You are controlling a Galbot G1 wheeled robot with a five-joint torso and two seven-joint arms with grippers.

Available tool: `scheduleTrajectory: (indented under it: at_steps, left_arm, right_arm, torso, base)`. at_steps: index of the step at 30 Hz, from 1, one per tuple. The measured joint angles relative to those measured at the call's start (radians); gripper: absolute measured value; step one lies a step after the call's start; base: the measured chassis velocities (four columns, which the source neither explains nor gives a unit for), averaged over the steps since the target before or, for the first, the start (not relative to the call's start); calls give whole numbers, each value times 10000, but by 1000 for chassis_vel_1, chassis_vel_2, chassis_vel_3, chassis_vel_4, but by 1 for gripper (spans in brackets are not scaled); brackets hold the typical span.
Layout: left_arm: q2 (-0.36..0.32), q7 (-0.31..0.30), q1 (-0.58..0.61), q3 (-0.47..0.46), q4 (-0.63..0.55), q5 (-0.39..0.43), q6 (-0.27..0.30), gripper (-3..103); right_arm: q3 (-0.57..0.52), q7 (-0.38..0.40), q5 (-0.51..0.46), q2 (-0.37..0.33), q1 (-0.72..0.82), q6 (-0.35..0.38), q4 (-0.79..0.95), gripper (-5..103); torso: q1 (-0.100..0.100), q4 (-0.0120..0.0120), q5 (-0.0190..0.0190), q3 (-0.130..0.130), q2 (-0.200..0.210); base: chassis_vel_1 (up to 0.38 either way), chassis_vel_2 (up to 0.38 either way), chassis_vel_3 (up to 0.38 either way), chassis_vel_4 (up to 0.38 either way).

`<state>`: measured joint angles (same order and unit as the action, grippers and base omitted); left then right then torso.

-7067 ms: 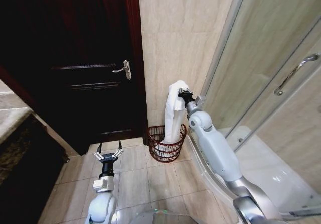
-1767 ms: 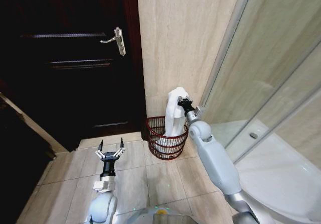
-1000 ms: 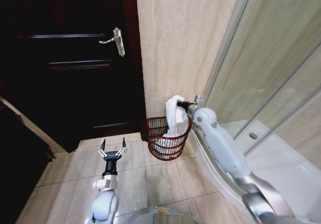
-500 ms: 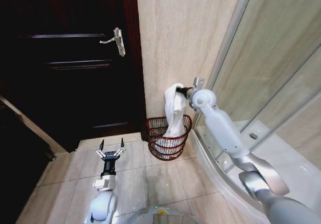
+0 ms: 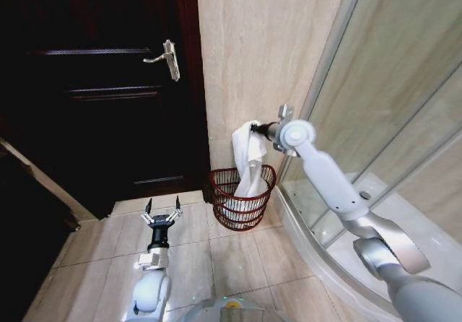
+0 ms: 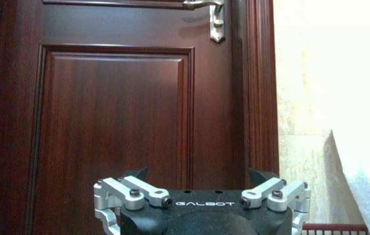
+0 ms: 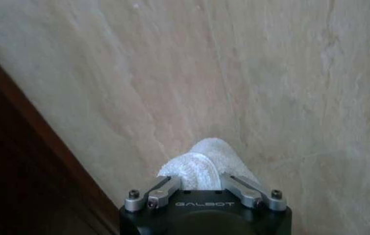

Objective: Discard the used towel into the hamper.

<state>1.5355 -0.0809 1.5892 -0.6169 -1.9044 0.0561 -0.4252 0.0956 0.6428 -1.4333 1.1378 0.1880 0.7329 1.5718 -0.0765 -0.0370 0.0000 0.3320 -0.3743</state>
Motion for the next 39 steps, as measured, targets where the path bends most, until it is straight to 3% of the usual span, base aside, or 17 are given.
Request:
scheduleTrajectory:
  at_steps: [9, 13, 23, 34, 39]
  left_arm:
    - [-177, 0, 0, -157, 79, 204, -67, 100]
    - [-204, 0, -60, -151, 78, 261, -67, 100]
    - [-178, 9, -47, -134, 157, 259, -139, 100]
    - [-192, 44, -147, 50, 130, 9, -128, 100]
    - [-216, 55, -137, 71, 60, -21, -74, 100]
  right_arm:
    - [455, -837, 1032, -25, -38, -1, -489, 7]
    - [847, -1188, 2448, -78, -93, -7, -863, 7]
    - [910, -1184, 2447, -163, 13, -10, -688, 4]
    - [936, -1333, 2420, -447, 107, -11, -261, 40]
    - [901, -1334, 2410, -564, 178, -9, -146, 62]
  torso:
    - [0, 0, 0, 0, 0]
    - [0, 0, 0, 0, 0]
    - [0, 0, 0, 0, 0]
    - [0, -1, 0, 0, -1]
    - [0, 0, 1, 0, -2]
  base:
    - [0, 0, 0, 0]
    - [0, 0, 0, 0]
    - [0, 0, 0, 0]
    - [0, 0, 0, 0]
    - [0, 0, 0, 0]
